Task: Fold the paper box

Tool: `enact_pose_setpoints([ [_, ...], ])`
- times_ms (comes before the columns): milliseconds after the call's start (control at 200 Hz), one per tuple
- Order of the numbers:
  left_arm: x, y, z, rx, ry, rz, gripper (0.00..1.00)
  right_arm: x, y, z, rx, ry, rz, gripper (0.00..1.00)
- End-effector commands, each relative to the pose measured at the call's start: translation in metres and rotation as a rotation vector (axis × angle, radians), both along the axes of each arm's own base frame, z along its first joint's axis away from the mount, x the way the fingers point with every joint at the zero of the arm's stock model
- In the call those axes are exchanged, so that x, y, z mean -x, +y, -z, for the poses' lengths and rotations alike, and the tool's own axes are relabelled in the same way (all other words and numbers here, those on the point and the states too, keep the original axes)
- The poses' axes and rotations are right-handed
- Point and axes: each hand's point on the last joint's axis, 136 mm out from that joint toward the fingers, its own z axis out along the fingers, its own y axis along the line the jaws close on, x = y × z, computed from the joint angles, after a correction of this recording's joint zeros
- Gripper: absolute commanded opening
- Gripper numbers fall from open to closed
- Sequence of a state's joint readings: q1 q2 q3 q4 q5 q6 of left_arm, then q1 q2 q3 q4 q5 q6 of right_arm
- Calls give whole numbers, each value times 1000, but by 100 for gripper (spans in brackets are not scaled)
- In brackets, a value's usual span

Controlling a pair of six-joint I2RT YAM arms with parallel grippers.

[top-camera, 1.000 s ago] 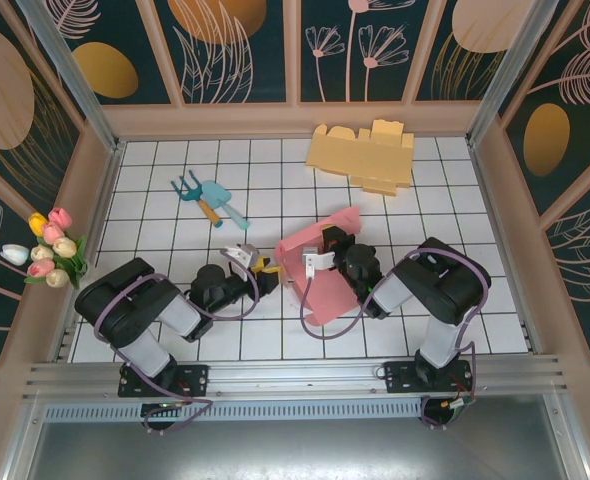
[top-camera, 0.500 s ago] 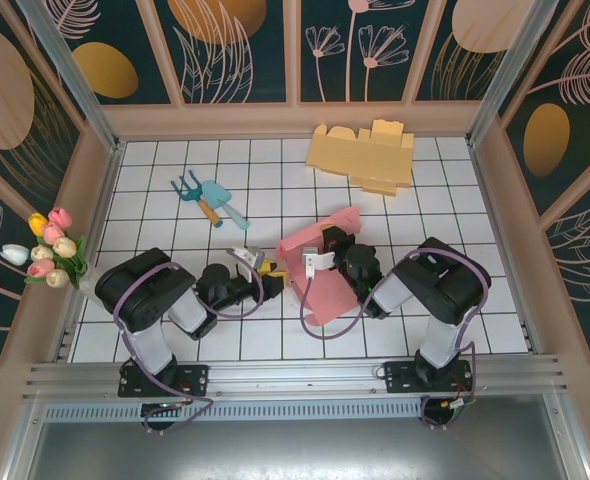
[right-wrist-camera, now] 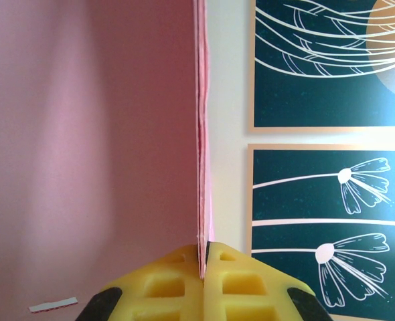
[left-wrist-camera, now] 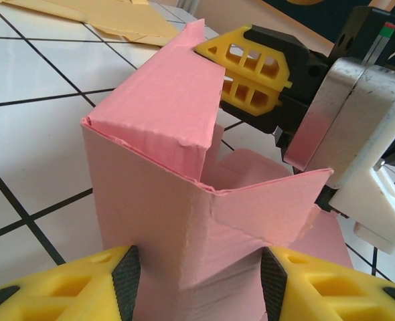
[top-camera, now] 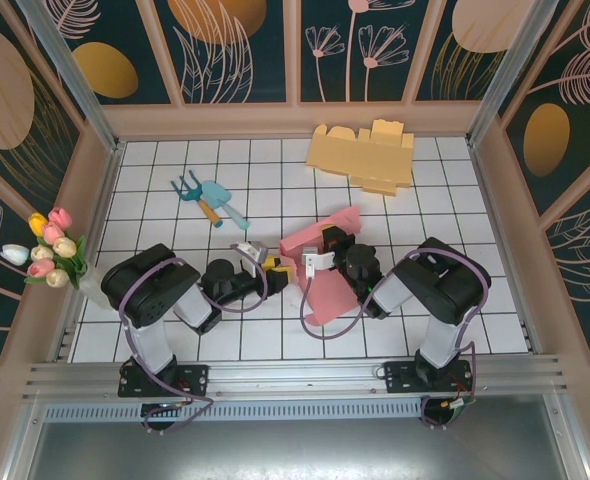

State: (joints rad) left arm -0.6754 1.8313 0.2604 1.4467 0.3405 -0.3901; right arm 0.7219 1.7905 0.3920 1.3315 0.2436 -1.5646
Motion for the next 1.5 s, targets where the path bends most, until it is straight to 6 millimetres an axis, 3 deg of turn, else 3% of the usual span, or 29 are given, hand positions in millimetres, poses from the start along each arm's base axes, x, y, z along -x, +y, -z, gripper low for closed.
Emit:
enact_pose_setpoints([
  [0,0,-7,0,15,14,23,53,13,-1,45,91,129,-25,0],
  [190,7,-12,9,2,35,53,54,12,-2,45,91,131,-20,0],
  [415,-5,-11,25,-45,78,-3,56,13,-1,44,90,129,-22,0],
  [711,-11,-12,8,22,70,-73,65,13,-1,44,87,129,-23,0],
  [1021,-24,-9,21,-32,70,-177,67,17,2,40,64,140,-34,0],
  [1496,-42,-3,16,-50,56,-279,68,13,15,28,8,207,-22,0],
])
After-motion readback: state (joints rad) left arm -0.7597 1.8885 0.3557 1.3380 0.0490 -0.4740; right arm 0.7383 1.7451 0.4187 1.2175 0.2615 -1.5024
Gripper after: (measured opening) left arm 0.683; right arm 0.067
